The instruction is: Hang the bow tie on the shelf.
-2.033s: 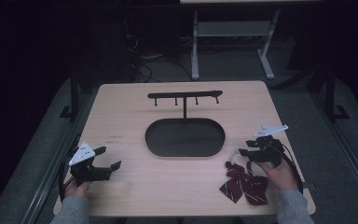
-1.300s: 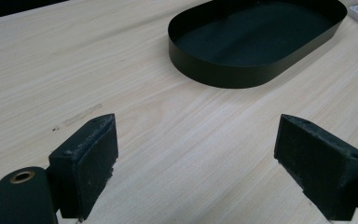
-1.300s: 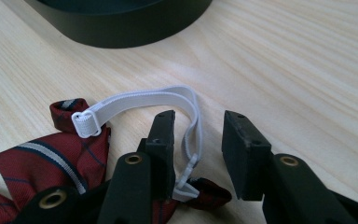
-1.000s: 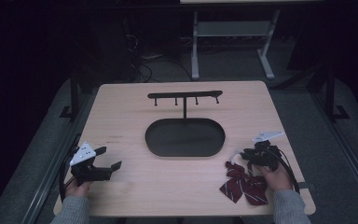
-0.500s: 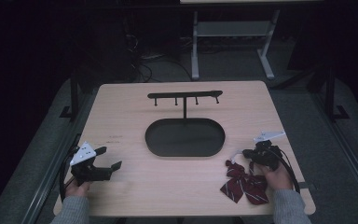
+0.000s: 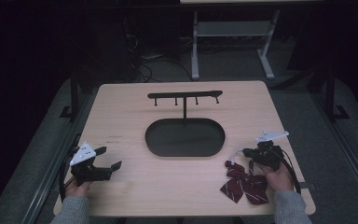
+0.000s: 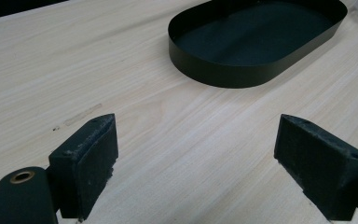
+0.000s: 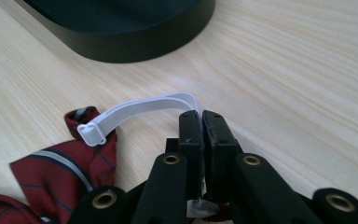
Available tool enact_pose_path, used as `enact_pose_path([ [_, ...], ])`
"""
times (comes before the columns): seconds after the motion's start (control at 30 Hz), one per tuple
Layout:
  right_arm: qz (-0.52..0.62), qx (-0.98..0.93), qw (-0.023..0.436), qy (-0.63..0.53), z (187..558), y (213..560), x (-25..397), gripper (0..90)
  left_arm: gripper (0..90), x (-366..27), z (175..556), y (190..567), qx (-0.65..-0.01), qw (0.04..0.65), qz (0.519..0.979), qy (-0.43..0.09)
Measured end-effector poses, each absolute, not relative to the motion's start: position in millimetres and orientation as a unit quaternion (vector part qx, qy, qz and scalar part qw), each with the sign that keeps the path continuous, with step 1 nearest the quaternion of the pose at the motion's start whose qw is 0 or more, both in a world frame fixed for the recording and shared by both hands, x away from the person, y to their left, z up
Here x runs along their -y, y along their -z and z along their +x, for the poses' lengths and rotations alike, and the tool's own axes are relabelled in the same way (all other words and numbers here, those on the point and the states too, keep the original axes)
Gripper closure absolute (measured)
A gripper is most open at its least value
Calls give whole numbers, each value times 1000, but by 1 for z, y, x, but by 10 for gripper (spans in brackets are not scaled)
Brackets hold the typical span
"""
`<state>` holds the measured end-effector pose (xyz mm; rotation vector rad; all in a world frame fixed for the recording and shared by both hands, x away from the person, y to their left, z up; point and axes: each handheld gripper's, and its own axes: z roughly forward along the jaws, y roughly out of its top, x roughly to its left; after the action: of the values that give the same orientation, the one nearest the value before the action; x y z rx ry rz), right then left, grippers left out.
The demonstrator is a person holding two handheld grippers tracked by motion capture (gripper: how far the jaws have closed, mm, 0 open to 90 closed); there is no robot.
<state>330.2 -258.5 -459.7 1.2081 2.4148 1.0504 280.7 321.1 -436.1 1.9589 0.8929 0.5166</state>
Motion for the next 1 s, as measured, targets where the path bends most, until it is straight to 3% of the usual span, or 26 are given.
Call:
enact_pose_path([
  [1.0, 345, -791, 174, -475, 302, 405, 240, 868, 130, -322, 281, 437, -361, 445, 793, -208],
])
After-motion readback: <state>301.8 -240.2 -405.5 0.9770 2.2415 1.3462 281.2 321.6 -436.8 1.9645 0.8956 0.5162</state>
